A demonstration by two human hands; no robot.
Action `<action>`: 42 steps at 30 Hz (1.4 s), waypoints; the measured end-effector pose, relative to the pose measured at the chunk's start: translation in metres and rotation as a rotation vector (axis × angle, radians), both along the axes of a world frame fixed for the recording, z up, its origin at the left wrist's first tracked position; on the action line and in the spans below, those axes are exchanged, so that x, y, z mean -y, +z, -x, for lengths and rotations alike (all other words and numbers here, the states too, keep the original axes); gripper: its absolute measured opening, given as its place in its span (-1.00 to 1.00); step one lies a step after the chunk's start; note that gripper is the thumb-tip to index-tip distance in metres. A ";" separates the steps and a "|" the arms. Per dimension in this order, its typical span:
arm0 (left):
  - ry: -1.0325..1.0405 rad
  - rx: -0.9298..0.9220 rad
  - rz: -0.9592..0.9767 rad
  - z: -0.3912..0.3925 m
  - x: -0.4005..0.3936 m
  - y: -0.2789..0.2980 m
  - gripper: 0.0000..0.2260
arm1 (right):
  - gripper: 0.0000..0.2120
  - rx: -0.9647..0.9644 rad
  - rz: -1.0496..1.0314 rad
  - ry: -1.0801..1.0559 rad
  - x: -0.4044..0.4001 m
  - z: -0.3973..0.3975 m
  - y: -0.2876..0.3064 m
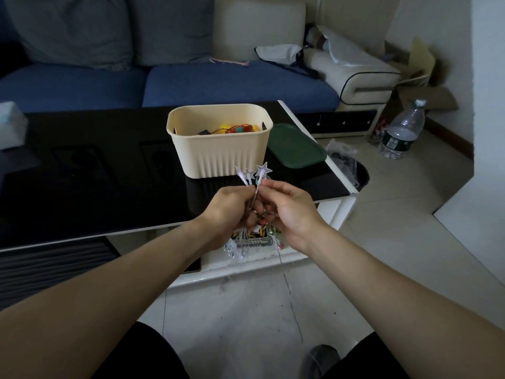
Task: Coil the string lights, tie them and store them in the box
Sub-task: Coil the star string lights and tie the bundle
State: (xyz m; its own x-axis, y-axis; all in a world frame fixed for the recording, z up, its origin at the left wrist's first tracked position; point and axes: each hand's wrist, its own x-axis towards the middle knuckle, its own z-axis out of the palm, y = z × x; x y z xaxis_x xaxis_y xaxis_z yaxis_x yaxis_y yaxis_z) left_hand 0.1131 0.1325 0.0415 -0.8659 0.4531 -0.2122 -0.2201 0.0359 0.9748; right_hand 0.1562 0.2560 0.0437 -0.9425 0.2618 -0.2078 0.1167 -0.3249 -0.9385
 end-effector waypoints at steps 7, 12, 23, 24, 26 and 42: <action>-0.060 -0.029 0.115 0.000 0.001 0.001 -0.72 | -0.89 -0.039 -0.313 -0.017 -0.008 0.001 -0.007; -0.015 -0.025 0.163 -0.002 -0.001 -0.002 -0.62 | -0.82 -0.124 -0.636 0.072 -0.007 -0.001 -0.010; 0.317 -0.096 0.042 0.009 0.002 0.000 -0.69 | -0.65 -0.068 -0.772 0.227 -0.003 -0.003 -0.002; 0.336 -0.080 0.011 0.010 0.003 0.003 -0.71 | -0.75 -0.057 -0.766 0.245 -0.006 -0.003 -0.002; 0.377 -0.069 -0.036 0.013 0.006 0.011 -0.74 | -0.88 -0.055 -0.834 0.349 -0.014 -0.005 -0.001; 0.433 0.167 -0.439 0.018 0.015 0.032 -0.79 | -0.56 0.113 -0.449 0.571 -0.047 -0.005 -0.013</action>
